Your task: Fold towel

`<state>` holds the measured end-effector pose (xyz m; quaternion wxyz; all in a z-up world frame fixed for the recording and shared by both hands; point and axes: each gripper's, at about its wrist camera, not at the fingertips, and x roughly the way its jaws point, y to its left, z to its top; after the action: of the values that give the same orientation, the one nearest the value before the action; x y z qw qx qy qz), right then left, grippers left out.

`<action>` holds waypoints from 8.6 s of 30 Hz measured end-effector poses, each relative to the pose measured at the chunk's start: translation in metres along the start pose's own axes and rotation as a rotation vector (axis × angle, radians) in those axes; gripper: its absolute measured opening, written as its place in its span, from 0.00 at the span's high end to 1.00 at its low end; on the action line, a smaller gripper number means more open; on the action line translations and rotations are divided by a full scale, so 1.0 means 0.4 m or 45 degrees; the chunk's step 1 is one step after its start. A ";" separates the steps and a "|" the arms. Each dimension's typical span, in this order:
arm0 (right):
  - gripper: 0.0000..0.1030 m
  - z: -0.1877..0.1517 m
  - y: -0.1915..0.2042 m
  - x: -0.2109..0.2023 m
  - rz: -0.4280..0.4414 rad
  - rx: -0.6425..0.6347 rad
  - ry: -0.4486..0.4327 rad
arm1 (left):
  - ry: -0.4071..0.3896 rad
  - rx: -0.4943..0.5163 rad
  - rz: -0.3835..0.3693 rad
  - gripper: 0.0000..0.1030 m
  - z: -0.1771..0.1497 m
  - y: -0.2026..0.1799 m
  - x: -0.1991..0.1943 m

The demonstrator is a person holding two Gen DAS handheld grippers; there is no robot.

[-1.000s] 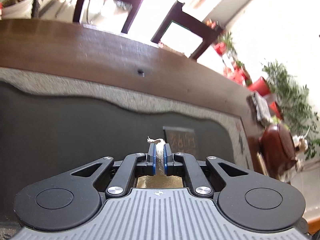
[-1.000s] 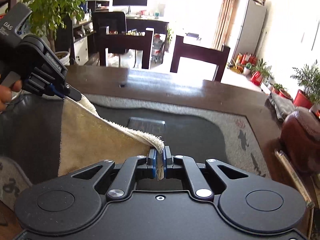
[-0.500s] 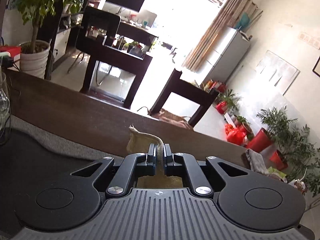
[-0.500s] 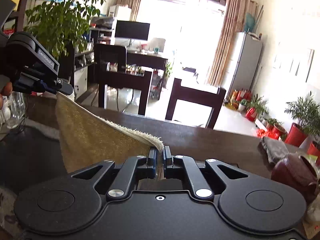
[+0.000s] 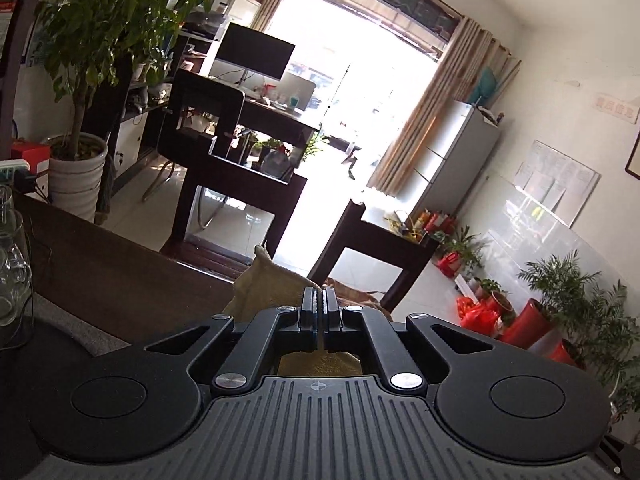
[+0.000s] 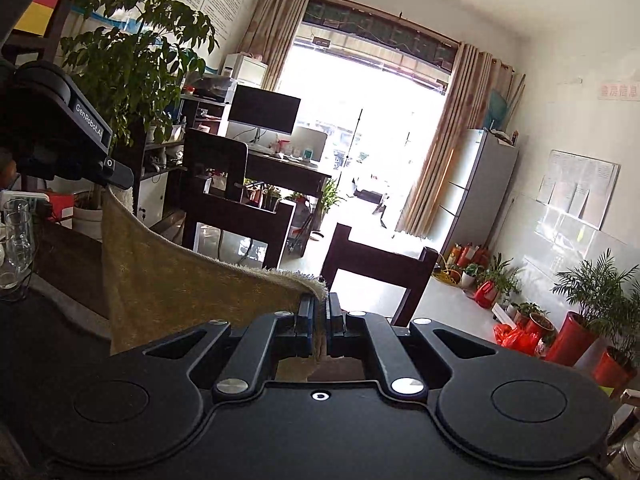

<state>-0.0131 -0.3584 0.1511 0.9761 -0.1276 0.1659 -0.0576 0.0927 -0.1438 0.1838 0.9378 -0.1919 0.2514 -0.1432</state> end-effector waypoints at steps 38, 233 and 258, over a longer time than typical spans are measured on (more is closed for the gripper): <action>0.94 0.015 0.032 0.094 0.008 -0.125 -0.139 | -0.218 0.057 0.118 0.98 0.026 0.004 0.041; 0.68 -0.427 0.108 0.225 0.211 0.096 0.747 | 0.471 -0.073 0.638 0.96 -0.375 0.424 0.173; 0.68 -0.448 0.055 0.241 0.217 0.356 0.792 | 0.419 0.063 0.592 0.79 -0.312 0.335 0.155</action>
<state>0.0181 -0.3932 -0.0482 0.8882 0.0452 0.4559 -0.0341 0.1018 -0.0839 0.0004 0.8965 -0.0802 0.4337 0.0406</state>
